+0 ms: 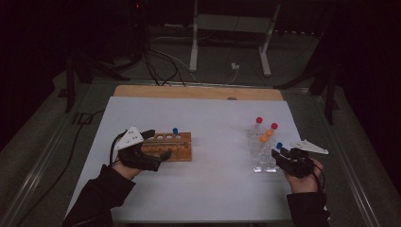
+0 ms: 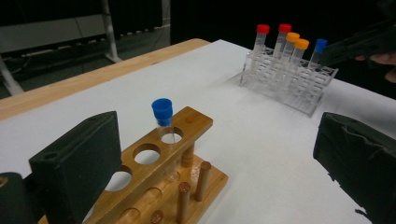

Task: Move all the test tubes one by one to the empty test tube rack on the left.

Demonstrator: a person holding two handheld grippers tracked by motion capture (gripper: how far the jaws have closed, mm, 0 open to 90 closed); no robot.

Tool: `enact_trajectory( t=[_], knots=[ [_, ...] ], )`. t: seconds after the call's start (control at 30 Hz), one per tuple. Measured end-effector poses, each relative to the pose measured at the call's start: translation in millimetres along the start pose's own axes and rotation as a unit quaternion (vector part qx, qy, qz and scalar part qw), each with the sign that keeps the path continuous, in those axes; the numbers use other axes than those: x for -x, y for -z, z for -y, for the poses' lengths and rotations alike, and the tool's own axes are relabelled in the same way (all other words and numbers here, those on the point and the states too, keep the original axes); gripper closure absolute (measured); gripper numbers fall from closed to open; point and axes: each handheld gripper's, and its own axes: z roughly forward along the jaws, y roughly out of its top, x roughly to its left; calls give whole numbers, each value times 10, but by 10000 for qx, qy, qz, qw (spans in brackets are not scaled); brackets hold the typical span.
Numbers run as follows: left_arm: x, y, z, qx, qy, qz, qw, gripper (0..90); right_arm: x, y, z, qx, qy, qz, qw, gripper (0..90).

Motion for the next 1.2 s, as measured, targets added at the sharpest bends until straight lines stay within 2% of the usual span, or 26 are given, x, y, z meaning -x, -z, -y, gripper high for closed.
enact_trajectory(
  t=[0.03,0.2,0.27,0.5,0.8,1.0,1.2],
  knots=[
    [-2,-1,1,-21,-1,15,10000,18,-2,-17,-4,-4,5,11,10000,647],
    [-1,-3,4,-16,-9,20,10000,18,-10,-81,-22,-34,68,117,9999,693],
    [-1,-3,4,-13,-7,16,10000,18,-10,-93,-21,-67,60,160,9998,749],
    [4,-8,5,-40,0,54,10000,18,-10,-90,-38,-85,73,144,9998,767],
    [6,-12,6,-81,-38,95,9999,20,-6,137,-144,346,78,155,9992,768],
    [13,-14,1,-95,-68,107,9999,20,-45,274,-200,580,185,217,9979,768],
    [26,-17,-7,-104,-86,151,9998,20,-115,411,-242,787,391,326,9956,768]
  ],
)
